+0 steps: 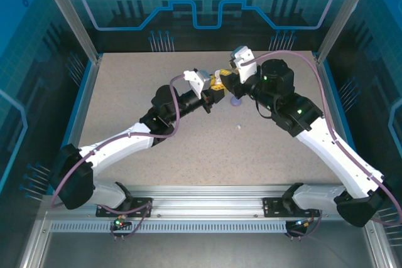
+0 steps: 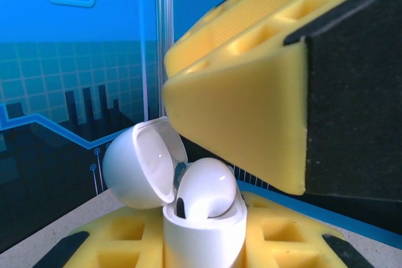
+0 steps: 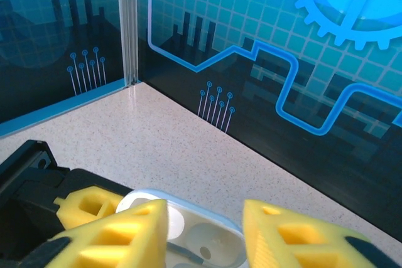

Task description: Insert the wireless bluetooth earbuds into the charging case

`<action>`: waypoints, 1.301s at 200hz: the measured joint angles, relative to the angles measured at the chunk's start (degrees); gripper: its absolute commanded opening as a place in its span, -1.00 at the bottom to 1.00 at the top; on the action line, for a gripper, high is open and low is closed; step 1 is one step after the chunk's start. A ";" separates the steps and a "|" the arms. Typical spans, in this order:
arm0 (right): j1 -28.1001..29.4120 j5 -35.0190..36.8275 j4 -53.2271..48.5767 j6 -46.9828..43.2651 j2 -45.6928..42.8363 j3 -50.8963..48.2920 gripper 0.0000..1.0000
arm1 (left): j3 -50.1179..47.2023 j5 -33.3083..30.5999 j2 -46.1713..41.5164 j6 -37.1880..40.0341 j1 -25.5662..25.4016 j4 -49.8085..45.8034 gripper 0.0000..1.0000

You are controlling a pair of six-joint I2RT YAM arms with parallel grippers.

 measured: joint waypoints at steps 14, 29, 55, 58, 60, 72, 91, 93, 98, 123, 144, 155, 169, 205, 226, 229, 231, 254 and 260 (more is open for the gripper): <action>-0.44 0.09 0.02 1.70 -0.02 0.04 -0.03 | -0.17 -0.04 0.00 0.02 0.00 0.37 -1.00; -2.29 0.02 -0.02 4.42 -0.04 0.04 0.08 | -0.70 -0.52 0.00 0.00 0.00 1.22 -1.00; -10.29 -0.04 -1.20 12.74 -1.01 -0.24 0.35 | -2.80 -1.86 0.00 -1.05 0.39 2.19 -1.00; -11.28 0.04 -1.40 13.70 -1.20 -0.39 0.36 | -3.02 -2.01 0.00 -1.09 0.50 2.23 -1.00; -12.07 0.09 -1.70 14.88 -1.33 -0.52 0.36 | -3.21 -2.12 0.00 -1.31 0.61 2.23 -1.00; -16.00 -0.07 -3.15 18.91 -1.90 -1.42 0.41 | -4.24 -2.67 0.00 -1.64 1.18 2.60 -1.00; -21.81 -0.52 -5.70 25.86 -1.42 -3.93 0.42 | -5.51 -3.48 0.00 -2.38 1.99 3.45 -1.00; -22.38 -0.57 -6.12 26.73 -1.11 -4.33 0.42 | -5.66 -3.50 0.00 -2.54 2.08 3.52 -1.00; -23.63 -0.63 -6.60 28.30 -0.33 -5.18 0.42 | -5.92 -3.63 0.00 -2.67 2.23 3.76 -1.00; -27.91 -1.03 -9.86 35.58 7.56 -8.63 0.41 | -6.56 -3.72 0.00 -2.97 2.71 4.28 -1.00; -29.73 -0.94 -12.68 40.06 17.16 -9.44 0.38 | -6.56 -3.72 -0.07 -2.95 2.93 4.37 -1.00; -30.14 -0.79 -14.25 41.70 22.12 -9.11 0.36 | -6.56 -3.69 -0.07 -2.97 3.02 4.39 -1.00; -30.58 -0.35 -16.50 44.30 28.61 -7.65 0.34 | -6.56 -3.67 -0.07 -3.08 3.13 4.39 -1.00; -31.01 -0.11 -18.82 50.80 37.79 -6.36 0.31 | -6.56 -3.65 -0.04 -4.44 3.28 4.61 -1.00; -31.01 0.22 -19.91 53.62 38.91 -5.40 0.27 | -6.54 -3.61 0.31 -4.59 3.28 4.83 -1.00; -31.01 0.31 -19.96 53.90 39.01 -5.18 0.27 | -6.54 -3.58 0.44 -4.66 3.28 4.90 -1.00; -31.01 0.33 -20.00 54.12 39.08 -5.03 0.27 | -6.54 -3.56 0.52 -4.66 3.28 4.96 -1.00; -31.01 0.59 -19.76 55.87 39.19 -4.46 0.21 | -6.49 -3.41 1.81 -5.16 3.28 5.22 -1.00; -31.01 0.57 -19.71 56.26 39.26 -4.46 0.19 | -6.47 -3.41 2.21 -5.40 3.28 5.25 -1.00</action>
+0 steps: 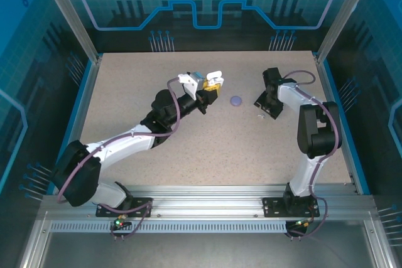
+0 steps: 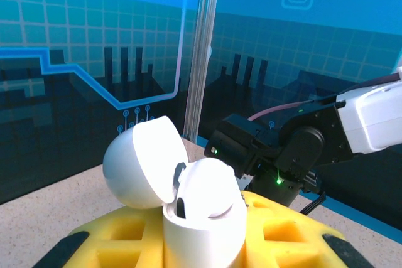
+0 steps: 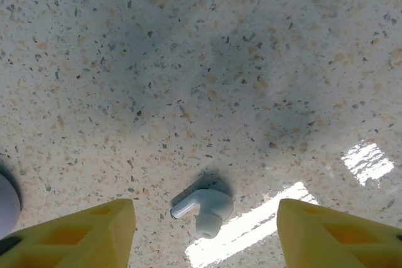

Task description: Insert the wireless bluetooth earbuds into the charging case

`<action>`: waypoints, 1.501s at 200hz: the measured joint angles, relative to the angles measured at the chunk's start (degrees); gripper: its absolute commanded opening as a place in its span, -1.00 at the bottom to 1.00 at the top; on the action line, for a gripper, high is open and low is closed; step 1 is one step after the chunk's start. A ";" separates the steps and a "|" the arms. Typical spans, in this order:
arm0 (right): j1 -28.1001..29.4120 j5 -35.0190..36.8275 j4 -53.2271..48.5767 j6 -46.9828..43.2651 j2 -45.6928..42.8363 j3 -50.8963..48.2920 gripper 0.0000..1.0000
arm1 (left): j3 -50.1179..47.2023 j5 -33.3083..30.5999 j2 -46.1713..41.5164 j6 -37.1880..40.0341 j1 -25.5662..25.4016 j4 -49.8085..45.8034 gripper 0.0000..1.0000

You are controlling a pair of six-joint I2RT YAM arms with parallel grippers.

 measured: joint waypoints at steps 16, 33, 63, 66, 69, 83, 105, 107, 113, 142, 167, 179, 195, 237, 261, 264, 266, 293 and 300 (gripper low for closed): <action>0.00 -0.04 0.00 0.61 0.46 0.00 0.13 | 0.00 0.15 0.98 -0.37 0.04 0.15 -1.00; 0.00 -0.09 0.00 1.31 1.25 -0.02 0.07 | 0.00 0.39 1.60 -0.55 0.07 0.31 -1.00; 0.00 -0.35 0.31 1.51 1.49 -1.03 0.02 | 0.07 0.42 1.70 -0.57 0.07 0.83 -1.00; 0.00 -0.48 0.39 1.51 1.49 -1.22 0.01 | 0.09 0.42 1.70 -0.57 0.07 0.85 -1.00; 0.02 -0.50 0.48 1.49 1.49 -1.49 0.01 | 0.11 0.42 1.70 -0.57 0.07 0.85 -1.00; 0.02 -0.61 0.63 1.49 1.46 -2.67 -0.04 | 0.33 0.42 1.70 -0.57 0.07 0.92 -1.00; 0.02 -0.96 1.22 1.53 1.18 -4.00 -0.07 | 0.42 0.42 1.70 -0.76 0.07 1.42 -1.00; 0.02 -0.96 1.29 1.51 1.14 -4.02 -0.08 | 0.42 0.42 1.70 -0.79 0.07 1.44 -1.00; 0.02 -0.96 1.51 1.53 0.98 -4.31 -0.08 | 0.42 0.42 1.70 -0.98 0.07 1.49 -1.00; 0.00 -0.98 2.60 1.86 0.15 -5.64 -0.17 | 0.42 0.42 1.70 -1.66 0.07 1.66 -1.00; -0.11 -1.01 2.82 2.03 0.13 -5.64 -0.29 | 0.42 0.42 1.70 -1.84 0.07 1.68 -1.00; -0.22 -1.11 2.91 1.97 0.13 -5.64 -0.34 | 0.42 0.42 1.70 -1.84 0.07 1.68 -1.00; -0.26 -1.27 3.06 1.44 0.11 -5.62 -0.36 | 0.42 0.42 1.70 -1.84 0.07 1.68 -1.00; -0.24 -2.05 3.50 -0.57 0.00 -5.62 -0.59 | 0.42 0.42 1.70 -1.84 0.07 1.70 -1.00; -0.13 -2.45 3.48 -2.73 -0.33 -5.62 -0.70 | 0.42 0.42 1.70 -1.84 0.07 1.75 -1.00; -0.09 -2.47 3.50 -3.34 -0.42 -5.62 -0.70 | 0.42 0.42 1.70 -1.84 0.07 1.77 -1.00; -0.07 -2.47 3.50 -3.37 -0.44 -5.62 -0.71 | 0.42 0.42 1.70 -1.84 0.07 1.81 -1.00; 0.96 -2.58 3.52 -6.84 -1.62 -5.62 -0.72 | 0.42 0.42 1.70 -1.88 0.07 2.10 -1.00; 1.44 -2.69 3.58 -7.93 -2.10 -5.62 -0.72 | 0.42 0.42 1.70 -1.88 0.07 2.08 -1.00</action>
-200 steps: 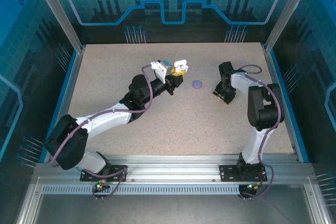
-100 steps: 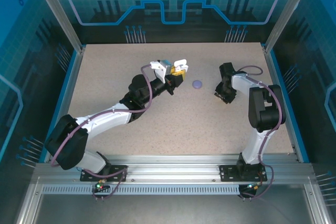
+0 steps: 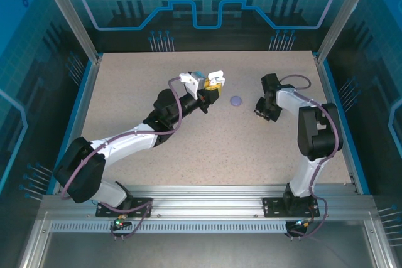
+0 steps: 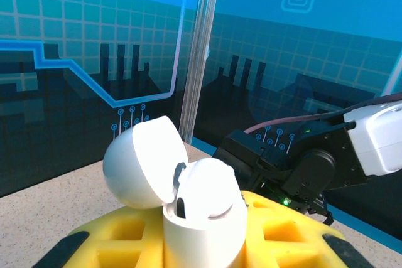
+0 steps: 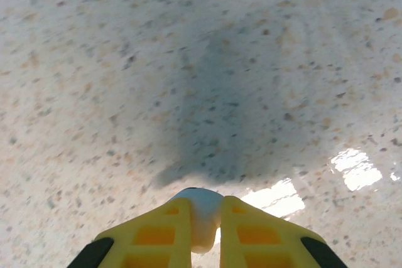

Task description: Insert the wireless bluetooth earbuds into the charging case

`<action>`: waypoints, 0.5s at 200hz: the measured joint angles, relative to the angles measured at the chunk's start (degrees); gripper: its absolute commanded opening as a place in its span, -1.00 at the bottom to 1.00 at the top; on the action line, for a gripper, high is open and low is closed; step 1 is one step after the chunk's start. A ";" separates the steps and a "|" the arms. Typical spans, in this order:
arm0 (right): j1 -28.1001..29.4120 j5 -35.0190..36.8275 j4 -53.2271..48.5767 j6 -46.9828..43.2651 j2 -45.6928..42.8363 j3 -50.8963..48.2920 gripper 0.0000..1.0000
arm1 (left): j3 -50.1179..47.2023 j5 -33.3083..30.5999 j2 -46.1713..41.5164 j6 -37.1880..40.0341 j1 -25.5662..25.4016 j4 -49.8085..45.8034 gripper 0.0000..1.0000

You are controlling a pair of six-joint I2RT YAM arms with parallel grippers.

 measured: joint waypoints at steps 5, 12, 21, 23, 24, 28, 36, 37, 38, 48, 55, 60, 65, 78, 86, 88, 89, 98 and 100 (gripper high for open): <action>0.44 -0.04 0.09 -0.92 -0.39 0.00 -0.72 | 0.00 0.00 0.00 -0.02 0.00 0.00 -1.00; 1.05 -0.11 0.13 -2.10 -0.96 0.00 -0.72 | 0.00 0.00 0.00 -0.02 0.00 0.00 -1.00; 1.92 -0.20 0.11 -3.63 -1.68 0.00 -0.73 | 0.00 0.00 0.00 -0.02 0.00 0.00 -1.00; 2.19 -0.22 0.11 -4.02 -1.88 0.00 -0.73 | 0.00 0.00 0.00 -0.02 0.00 0.00 -1.00; 2.29 -0.22 0.11 -4.20 -1.97 0.00 -0.72 | 0.00 0.00 0.00 -0.02 0.00 0.00 -1.00; 2.67 -0.20 0.15 -4.85 -2.27 0.00 -0.72 | 0.00 0.00 0.00 -0.02 0.00 -0.02 -1.00; 3.78 -0.17 0.28 -6.49 -3.13 -0.02 -0.73 | 0.00 0.00 0.00 -0.02 0.00 0.00 -1.00; 3.87 -0.17 0.31 -6.69 -3.19 -0.04 -0.73 | 0.00 0.00 0.00 -0.02 0.00 0.00 -1.00; 3.98 -0.15 0.33 -6.86 -3.28 -0.07 -0.72 | 0.00 0.00 0.00 -0.02 0.00 0.00 -1.00; 5.33 -0.11 0.96 -8.79 -4.44 -0.50 -0.72 | 0.00 0.00 0.00 -0.02 0.00 -0.02 -1.00; 6.25 0.04 1.14 -10.03 -5.16 -0.79 -0.73 | 0.00 0.00 0.00 -0.02 0.00 -0.02 -1.00; 6.99 0.09 1.11 -11.13 -5.60 -0.87 -0.74 | 0.00 0.00 0.00 -0.02 0.00 -0.02 -1.00; 7.74 0.13 1.16 -12.24 -5.86 -0.92 -0.74 | 0.00 0.00 0.00 -0.02 0.00 -0.02 -1.00; 9.75 0.50 1.16 -14.95 -6.05 -0.92 -0.74 | 0.00 0.00 -0.02 -0.02 0.00 -0.04 -1.00; 11.26 0.96 0.98 -16.68 -5.90 -0.90 -0.74 | 0.00 0.00 -0.07 -0.02 0.00 -0.07 -1.00; 11.63 1.22 0.92 -17.00 -5.88 -0.90 -0.74 | 0.00 0.00 -0.09 -0.02 0.00 -0.09 -1.00; 11.80 1.29 0.87 -17.20 -5.86 -0.87 -0.74 | 0.00 -0.02 -0.11 -0.02 0.00 -0.09 -1.00; 13.70 2.14 0.00 -19.23 -5.33 -0.42 -0.74 | 0.00 -0.02 -0.26 -0.02 0.00 -0.11 -1.00; 14.12 2.32 -0.24 -19.54 -5.20 -0.24 -0.74 | 0.00 -0.02 -0.35 -0.02 0.00 -0.11 -1.00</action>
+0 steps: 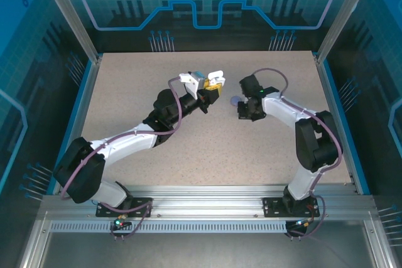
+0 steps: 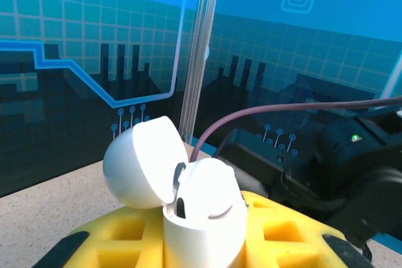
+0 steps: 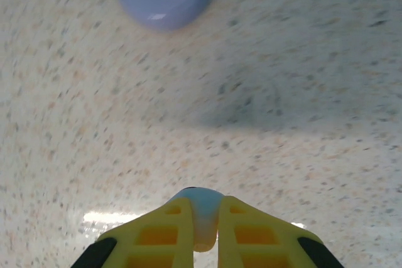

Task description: Insert the wireless bluetooth earbuds into the charging case

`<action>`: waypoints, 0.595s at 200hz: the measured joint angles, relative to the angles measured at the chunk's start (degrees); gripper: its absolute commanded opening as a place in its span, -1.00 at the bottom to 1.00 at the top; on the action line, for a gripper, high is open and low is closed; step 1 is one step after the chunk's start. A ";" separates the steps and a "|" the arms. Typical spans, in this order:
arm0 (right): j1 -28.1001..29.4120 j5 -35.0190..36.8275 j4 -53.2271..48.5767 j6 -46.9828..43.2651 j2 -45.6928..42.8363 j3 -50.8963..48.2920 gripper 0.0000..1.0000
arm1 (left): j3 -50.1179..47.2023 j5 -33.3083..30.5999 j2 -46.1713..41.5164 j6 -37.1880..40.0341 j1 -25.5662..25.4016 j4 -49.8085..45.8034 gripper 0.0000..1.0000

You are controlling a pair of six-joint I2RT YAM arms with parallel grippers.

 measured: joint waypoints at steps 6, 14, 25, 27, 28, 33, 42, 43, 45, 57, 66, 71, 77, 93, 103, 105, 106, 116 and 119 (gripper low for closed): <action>1.20 0.55 -0.42 -1.22 0.52 0.46 -0.73 | 0.00 0.00 -0.20 0.00 0.00 -0.11 -1.00; 2.64 1.33 -1.11 -2.58 1.36 1.25 -0.72 | 0.00 0.00 -0.50 0.00 0.00 -0.17 -1.00; 4.13 2.01 -1.66 -4.09 2.45 2.01 -0.70 | 0.00 0.00 -1.01 0.02 0.00 -0.22 -1.00; 4.35 2.10 -1.73 -4.44 2.62 2.10 -0.70 | 0.00 0.00 -1.09 0.02 0.00 -0.26 -1.00; 4.44 2.14 -1.73 -4.55 2.69 2.12 -0.69 | 0.00 0.00 -1.16 0.02 0.00 -0.31 -1.00; 4.87 2.29 -1.90 -5.01 3.13 2.23 -0.68 | 0.00 0.00 -1.38 0.02 0.00 -0.35 -1.00; 5.27 2.47 -2.21 -5.84 3.76 2.25 -0.67 | 0.00 0.00 -1.68 0.04 0.00 -0.39 -1.00; 5.27 2.47 -2.25 -5.90 3.80 2.25 -0.66 | 0.00 0.00 -1.75 0.04 0.00 -0.39 -1.00; 5.27 2.45 -2.36 -5.95 3.98 2.25 -0.66 | 0.00 0.00 -1.84 0.04 0.00 -0.39 -1.00; 5.29 2.45 -2.82 -6.75 4.59 2.23 -0.61 | 0.00 -0.02 -2.21 0.04 0.00 -0.46 -1.00; 5.29 2.45 -3.02 -7.37 4.79 2.21 -0.60 | 0.00 0.00 -2.45 0.07 0.00 -0.59 -1.00; 5.29 2.43 -3.08 -7.58 4.79 2.19 -0.59 | 0.00 -0.02 -2.56 0.07 0.00 -0.63 -1.00; 5.29 2.43 -3.19 -7.82 4.79 2.19 -0.59 | 0.00 -0.02 -2.69 0.07 0.00 -0.83 -1.00; 5.29 2.47 -3.39 -8.31 4.79 2.14 -0.53 | 0.00 -0.02 -2.91 0.07 0.00 -1.20 -1.00; 5.29 2.49 -3.37 -8.48 4.79 1.90 -0.50 | 0.00 0.00 -3.08 0.07 0.00 -1.31 -1.00; 5.29 2.49 -3.34 -8.46 4.79 1.81 -0.50 | 0.00 0.00 -3.10 0.07 0.00 -1.31 -1.00; 5.29 2.51 -3.37 -8.48 4.79 1.79 -0.50 | 0.00 0.00 -3.10 0.07 0.00 -1.31 -1.00; 5.29 2.58 -3.39 -8.59 4.79 1.27 -0.48 | 0.00 -0.02 -3.21 0.07 0.00 -1.31 -1.00; 5.29 2.67 -3.39 -8.55 4.79 1.09 -0.48 | 0.00 -0.02 -3.26 0.07 0.00 -1.31 -1.00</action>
